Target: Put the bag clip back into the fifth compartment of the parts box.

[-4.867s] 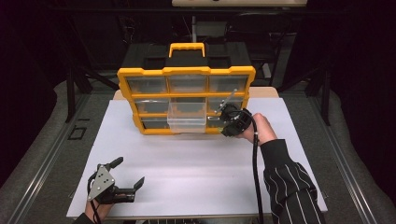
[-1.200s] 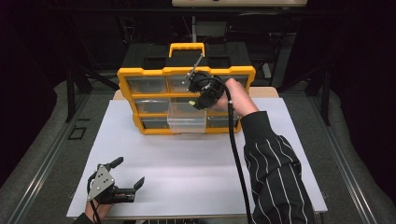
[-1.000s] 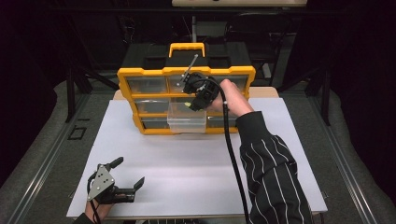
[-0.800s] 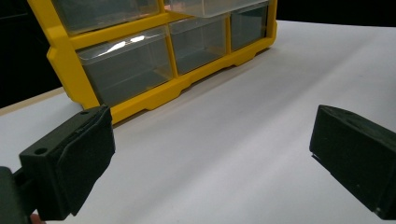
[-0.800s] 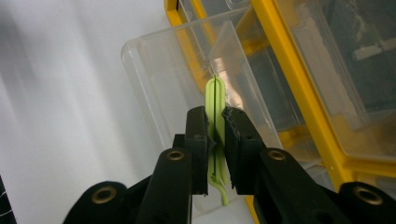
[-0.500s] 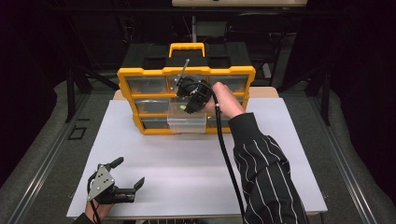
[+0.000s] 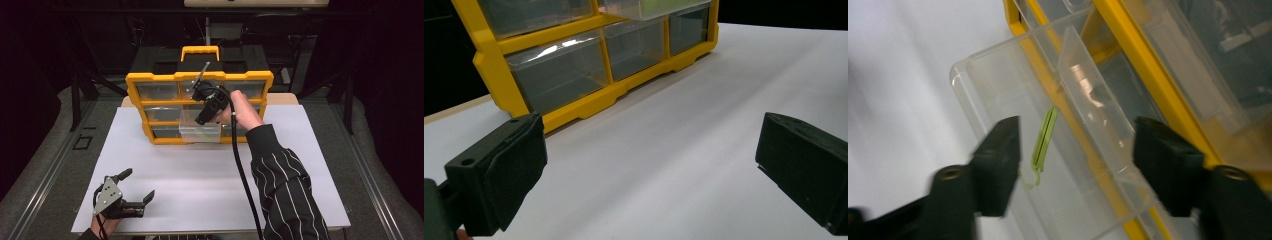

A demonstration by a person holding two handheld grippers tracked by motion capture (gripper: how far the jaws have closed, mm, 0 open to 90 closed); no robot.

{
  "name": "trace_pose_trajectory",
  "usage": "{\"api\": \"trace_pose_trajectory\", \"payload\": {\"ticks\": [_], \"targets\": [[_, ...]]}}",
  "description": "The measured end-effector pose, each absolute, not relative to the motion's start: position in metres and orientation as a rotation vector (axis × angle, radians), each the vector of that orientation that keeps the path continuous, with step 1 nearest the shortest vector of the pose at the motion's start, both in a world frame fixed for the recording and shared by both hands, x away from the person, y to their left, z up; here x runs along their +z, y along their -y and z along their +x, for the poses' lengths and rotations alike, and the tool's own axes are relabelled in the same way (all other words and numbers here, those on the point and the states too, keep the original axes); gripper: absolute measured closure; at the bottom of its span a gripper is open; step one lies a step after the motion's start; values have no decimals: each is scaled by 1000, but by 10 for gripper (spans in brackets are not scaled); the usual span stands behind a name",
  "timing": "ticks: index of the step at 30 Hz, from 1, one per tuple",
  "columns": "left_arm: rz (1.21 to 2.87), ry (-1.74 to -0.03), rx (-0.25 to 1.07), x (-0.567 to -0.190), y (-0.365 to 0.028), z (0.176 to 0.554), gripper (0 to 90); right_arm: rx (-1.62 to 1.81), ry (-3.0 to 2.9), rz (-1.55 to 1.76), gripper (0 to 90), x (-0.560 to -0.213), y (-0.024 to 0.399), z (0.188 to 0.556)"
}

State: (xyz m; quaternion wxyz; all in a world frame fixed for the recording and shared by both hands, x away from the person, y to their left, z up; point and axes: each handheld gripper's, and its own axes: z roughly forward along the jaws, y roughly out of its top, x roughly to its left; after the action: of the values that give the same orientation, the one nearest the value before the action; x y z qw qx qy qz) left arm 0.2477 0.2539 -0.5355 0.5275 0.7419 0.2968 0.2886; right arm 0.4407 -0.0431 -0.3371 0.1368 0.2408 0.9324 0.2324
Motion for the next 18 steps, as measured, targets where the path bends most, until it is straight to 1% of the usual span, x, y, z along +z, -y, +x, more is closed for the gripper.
{"api": "trace_pose_trajectory", "payload": {"ticks": [1,4,10,18], "targets": [[1773,-710,688,-536,-254,248,2,683,-2688,725,225,-336,45,439],[1776,-711,689,-536,-254,248,3,713,-2671,753,150,-332,54,434],[1777,-710,689,-536,-254,248,3,709,-2644,775,104,-332,71,422],[1774,-716,686,-536,-253,248,3,729,-2612,781,60,-345,96,405]]}}
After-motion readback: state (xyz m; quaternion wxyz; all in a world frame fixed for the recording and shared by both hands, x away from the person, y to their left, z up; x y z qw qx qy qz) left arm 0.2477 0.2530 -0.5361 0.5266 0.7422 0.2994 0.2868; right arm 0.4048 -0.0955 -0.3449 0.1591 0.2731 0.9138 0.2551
